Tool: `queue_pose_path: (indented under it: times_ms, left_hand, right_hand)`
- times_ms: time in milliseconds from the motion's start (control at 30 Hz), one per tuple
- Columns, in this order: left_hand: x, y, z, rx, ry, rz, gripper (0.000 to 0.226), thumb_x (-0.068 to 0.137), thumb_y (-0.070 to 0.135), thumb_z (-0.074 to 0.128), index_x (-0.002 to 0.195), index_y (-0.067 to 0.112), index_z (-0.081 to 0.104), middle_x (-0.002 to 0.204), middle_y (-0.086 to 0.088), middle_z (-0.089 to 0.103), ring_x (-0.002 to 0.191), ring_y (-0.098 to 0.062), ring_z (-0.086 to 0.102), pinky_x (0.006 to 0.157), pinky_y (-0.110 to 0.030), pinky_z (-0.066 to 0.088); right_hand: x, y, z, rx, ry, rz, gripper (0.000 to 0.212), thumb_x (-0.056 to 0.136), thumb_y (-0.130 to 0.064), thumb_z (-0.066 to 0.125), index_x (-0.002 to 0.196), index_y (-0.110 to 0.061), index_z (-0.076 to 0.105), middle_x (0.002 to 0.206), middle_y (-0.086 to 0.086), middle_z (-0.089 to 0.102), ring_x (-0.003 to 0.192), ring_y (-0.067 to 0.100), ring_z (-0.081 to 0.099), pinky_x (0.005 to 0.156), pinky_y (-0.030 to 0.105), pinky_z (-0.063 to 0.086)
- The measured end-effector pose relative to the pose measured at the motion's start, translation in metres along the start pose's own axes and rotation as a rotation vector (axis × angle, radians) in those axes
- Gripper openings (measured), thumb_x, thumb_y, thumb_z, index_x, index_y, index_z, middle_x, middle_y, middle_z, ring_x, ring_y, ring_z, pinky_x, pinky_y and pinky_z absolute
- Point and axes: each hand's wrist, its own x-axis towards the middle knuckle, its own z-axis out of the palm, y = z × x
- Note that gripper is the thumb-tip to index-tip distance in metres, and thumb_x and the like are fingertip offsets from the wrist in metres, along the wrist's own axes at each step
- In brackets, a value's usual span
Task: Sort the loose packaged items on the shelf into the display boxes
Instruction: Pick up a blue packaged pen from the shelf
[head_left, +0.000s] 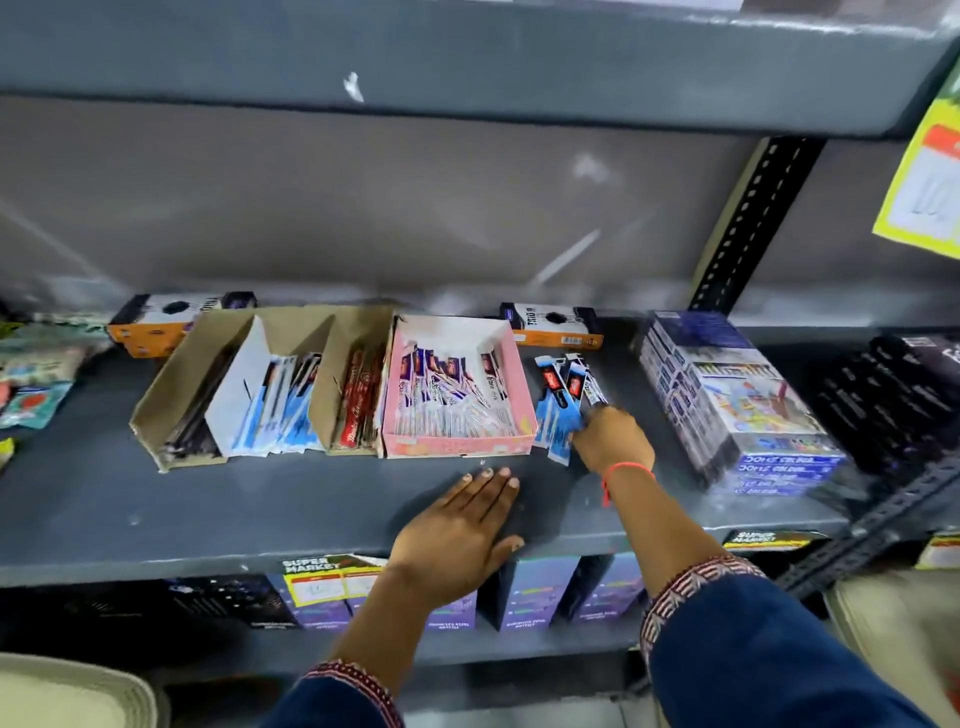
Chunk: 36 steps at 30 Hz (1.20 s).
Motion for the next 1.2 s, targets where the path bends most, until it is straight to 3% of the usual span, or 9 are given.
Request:
queue_pose_path:
  times_ms: [67, 167, 300, 433, 533, 600, 800, 967, 1200]
  left_hand:
    - [-0.001, 0.000, -0.005, 0.026, 0.036, -0.006, 0.072, 0.087, 0.053, 0.006, 0.143, 0.013, 0.027, 0.151, -0.004, 0.031, 0.139, -0.018, 0.029, 0.115, -0.034, 0.009]
    - [-0.001, 0.005, -0.011, 0.010, -0.008, -0.024, 0.063, 0.090, 0.050, 0.017, 0.120, 0.016, 0.061, 0.122, 0.002, 0.065, 0.113, -0.012, 0.060, 0.094, -0.029, 0.048]
    - [-0.006, 0.007, -0.011, -0.008, 0.049, -0.052, 0.065, 0.092, 0.050, 0.012, 0.122, 0.017, 0.060, 0.125, 0.002, 0.063, 0.115, -0.012, 0.058, 0.095, -0.029, 0.048]
    - [-0.003, 0.003, -0.011, 0.053, 0.025, -0.070, 0.064, 0.093, 0.053, 0.014, 0.145, 0.017, 0.019, 0.153, 0.000, 0.016, 0.142, -0.014, 0.017, 0.116, -0.031, 0.005]
    - [-0.005, 0.007, -0.011, 0.087, 0.099, -0.068, 0.061, 0.087, 0.052, 0.024, 0.125, 0.018, 0.056, 0.131, 0.001, 0.058, 0.121, -0.010, 0.053, 0.100, -0.027, 0.042]
    - [-0.009, 0.012, -0.014, 0.096, 0.116, -0.119, 0.061, 0.084, 0.054, 0.027, 0.115, 0.018, 0.065, 0.119, 0.004, 0.066, 0.110, -0.010, 0.061, 0.089, -0.029, 0.050]
    - [-0.020, 0.016, -0.017, 0.122, 0.192, -0.215, 0.058, 0.074, 0.055, 0.065, 0.114, 0.013, 0.066, 0.118, -0.002, 0.067, 0.110, -0.016, 0.062, 0.087, -0.036, 0.052]
    - [-0.022, 0.018, -0.019, 0.073, 0.183, -0.239, 0.061, 0.084, 0.057, 0.049, 0.125, 0.012, 0.057, 0.130, -0.002, 0.058, 0.121, -0.017, 0.053, 0.103, -0.036, 0.037]
    - [-0.023, 0.015, -0.015, 0.063, 0.222, -0.185, 0.060, 0.073, 0.057, 0.064, 0.114, 0.013, 0.066, 0.116, 0.000, 0.068, 0.106, -0.012, 0.064, 0.088, -0.031, 0.051]
  right_hand:
    - [0.007, 0.000, -0.003, 0.104, -0.056, 0.043, 0.031, 0.080, -0.012, 0.060, 0.110, -0.003, 0.063, 0.114, 0.021, 0.066, 0.105, 0.036, 0.062, 0.082, 0.036, 0.050]
    - [0.016, 0.001, -0.007, 0.195, -0.126, 0.080, 0.025, 0.079, -0.013, 0.068, 0.098, 0.001, 0.065, 0.100, 0.021, 0.068, 0.095, 0.034, 0.065, 0.079, 0.036, 0.051]
    - [0.018, 0.006, -0.013, 0.407, -0.165, 0.119, 0.034, 0.077, -0.011, 0.071, 0.055, -0.006, 0.046, 0.062, 0.008, 0.050, 0.052, 0.017, 0.044, 0.047, 0.023, 0.033]
    - [0.001, 0.015, -0.023, 0.915, -0.206, 0.120, 0.027, 0.076, -0.004, 0.072, 0.059, -0.011, 0.052, 0.047, 0.002, 0.052, 0.039, 0.009, 0.038, 0.034, 0.014, 0.027]
    - [-0.021, 0.021, -0.031, 1.053, -0.332, 0.064, 0.021, 0.076, -0.004, 0.072, 0.062, -0.012, 0.059, 0.046, -0.001, 0.056, 0.038, 0.005, 0.035, 0.030, 0.009, 0.024]
    - [-0.036, 0.025, -0.034, 1.093, -0.413, 0.013, 0.020, 0.077, -0.003, 0.071, 0.062, -0.012, 0.062, 0.052, 0.000, 0.059, 0.048, 0.007, 0.036, 0.035, 0.010, 0.028]
    - [-0.059, 0.029, -0.023, 1.200, -0.574, -0.080, 0.030, 0.076, 0.001, 0.069, 0.051, -0.015, 0.073, 0.053, -0.006, 0.071, 0.049, 0.004, 0.058, 0.050, 0.013, 0.042]
    - [-0.067, 0.023, -0.020, 1.201, -0.589, -0.133, 0.030, 0.075, 0.001, 0.070, 0.050, -0.016, 0.074, 0.051, -0.005, 0.071, 0.046, 0.002, 0.059, 0.047, 0.010, 0.043]
    - [-0.073, 0.008, -0.026, 1.206, -0.626, -0.187, 0.027, 0.074, 0.000, 0.070, 0.052, -0.014, 0.073, 0.053, -0.004, 0.070, 0.048, 0.006, 0.060, 0.052, 0.015, 0.046]
